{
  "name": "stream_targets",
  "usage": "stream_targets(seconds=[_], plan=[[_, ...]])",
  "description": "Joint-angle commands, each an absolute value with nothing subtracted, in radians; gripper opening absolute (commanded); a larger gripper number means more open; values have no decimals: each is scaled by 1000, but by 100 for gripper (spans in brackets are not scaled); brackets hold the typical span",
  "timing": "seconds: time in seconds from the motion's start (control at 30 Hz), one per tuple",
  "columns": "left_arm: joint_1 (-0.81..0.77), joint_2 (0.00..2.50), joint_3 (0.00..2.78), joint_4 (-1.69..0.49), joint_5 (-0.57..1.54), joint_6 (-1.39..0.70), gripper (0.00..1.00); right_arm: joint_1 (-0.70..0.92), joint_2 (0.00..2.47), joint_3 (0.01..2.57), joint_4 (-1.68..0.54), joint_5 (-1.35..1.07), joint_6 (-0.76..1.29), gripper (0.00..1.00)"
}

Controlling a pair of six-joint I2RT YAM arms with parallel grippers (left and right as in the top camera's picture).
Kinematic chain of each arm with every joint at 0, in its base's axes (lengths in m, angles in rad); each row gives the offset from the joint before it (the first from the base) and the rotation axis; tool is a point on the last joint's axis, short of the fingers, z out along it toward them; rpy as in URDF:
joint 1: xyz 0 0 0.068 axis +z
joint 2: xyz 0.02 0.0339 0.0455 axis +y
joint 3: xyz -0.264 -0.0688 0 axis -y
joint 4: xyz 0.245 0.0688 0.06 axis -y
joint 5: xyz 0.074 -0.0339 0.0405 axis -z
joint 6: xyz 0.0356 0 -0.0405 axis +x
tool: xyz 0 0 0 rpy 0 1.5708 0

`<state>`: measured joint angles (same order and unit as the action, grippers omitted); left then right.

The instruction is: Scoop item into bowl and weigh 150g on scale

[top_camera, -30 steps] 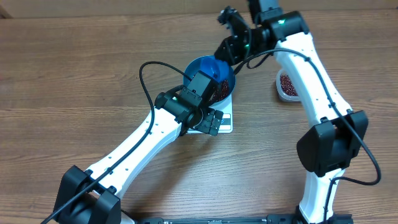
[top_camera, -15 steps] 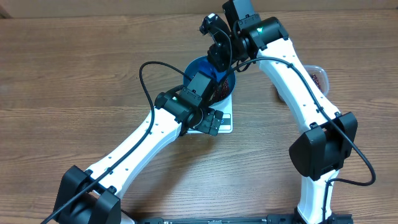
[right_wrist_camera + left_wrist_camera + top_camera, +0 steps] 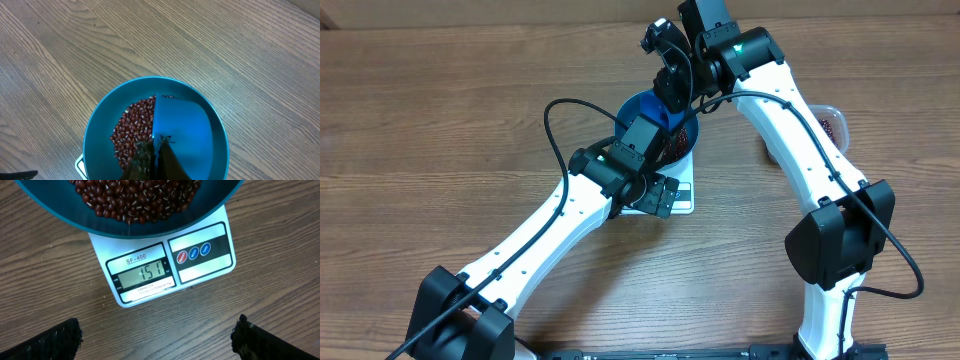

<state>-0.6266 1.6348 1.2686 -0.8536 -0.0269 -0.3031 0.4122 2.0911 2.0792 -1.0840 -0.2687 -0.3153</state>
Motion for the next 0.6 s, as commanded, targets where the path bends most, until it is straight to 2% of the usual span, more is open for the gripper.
stream_targets(seconds=[0.0,0.57], plan=[[-627,1631,1272,-856,-36,-281,100,408,2091,2073,-1071,-262,-324,4],[-627,1631,1272,-856,-36,-281,99,410,2091,1917,-1006,-284,-315,4]])
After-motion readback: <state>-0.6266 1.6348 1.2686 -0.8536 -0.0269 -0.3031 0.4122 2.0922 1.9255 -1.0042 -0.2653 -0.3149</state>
